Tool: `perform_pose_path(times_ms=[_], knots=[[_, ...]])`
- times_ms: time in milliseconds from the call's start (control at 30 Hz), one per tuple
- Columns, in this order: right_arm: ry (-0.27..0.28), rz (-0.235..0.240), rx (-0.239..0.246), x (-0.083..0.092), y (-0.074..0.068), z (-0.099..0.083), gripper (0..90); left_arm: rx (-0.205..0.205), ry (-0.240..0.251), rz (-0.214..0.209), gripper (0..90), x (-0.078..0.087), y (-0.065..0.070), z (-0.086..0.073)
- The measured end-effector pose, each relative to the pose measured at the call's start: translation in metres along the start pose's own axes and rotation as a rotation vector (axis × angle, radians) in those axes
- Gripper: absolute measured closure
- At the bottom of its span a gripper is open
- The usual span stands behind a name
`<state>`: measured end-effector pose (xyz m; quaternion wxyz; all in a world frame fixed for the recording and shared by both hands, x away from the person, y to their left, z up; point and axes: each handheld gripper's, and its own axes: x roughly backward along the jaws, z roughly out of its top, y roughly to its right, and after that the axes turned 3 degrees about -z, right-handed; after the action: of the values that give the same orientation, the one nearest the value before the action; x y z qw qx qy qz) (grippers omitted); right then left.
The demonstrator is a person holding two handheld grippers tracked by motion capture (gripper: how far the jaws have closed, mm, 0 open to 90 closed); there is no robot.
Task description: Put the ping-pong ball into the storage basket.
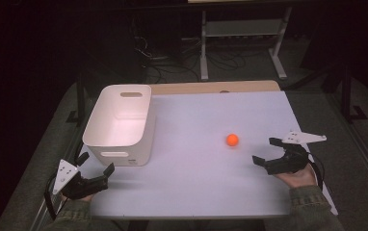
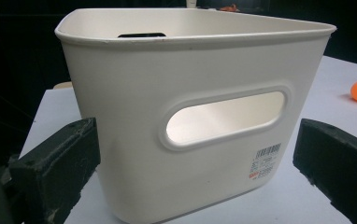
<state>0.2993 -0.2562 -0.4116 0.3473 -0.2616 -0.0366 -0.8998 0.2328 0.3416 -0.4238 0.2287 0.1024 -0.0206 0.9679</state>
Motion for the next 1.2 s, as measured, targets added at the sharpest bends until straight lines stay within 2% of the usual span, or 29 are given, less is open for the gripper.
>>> perform_pose_path(times_ms=[300,567,1200], knots=[[-0.008,-0.005,0.005,-0.001,-0.002,0.001,0.0,0.013,-0.005,0.012,0.1,0.000,-0.002,0.000],[-0.037,0.005,0.000,-0.002,-0.004,0.003,0.0,0.027,-0.011,0.019,0.1,0.001,-0.002,-0.001],[-0.076,0.021,0.048,-0.008,-0.010,0.021,0.0,0.029,-0.011,0.020,0.1,0.001,-0.002,-0.001]])
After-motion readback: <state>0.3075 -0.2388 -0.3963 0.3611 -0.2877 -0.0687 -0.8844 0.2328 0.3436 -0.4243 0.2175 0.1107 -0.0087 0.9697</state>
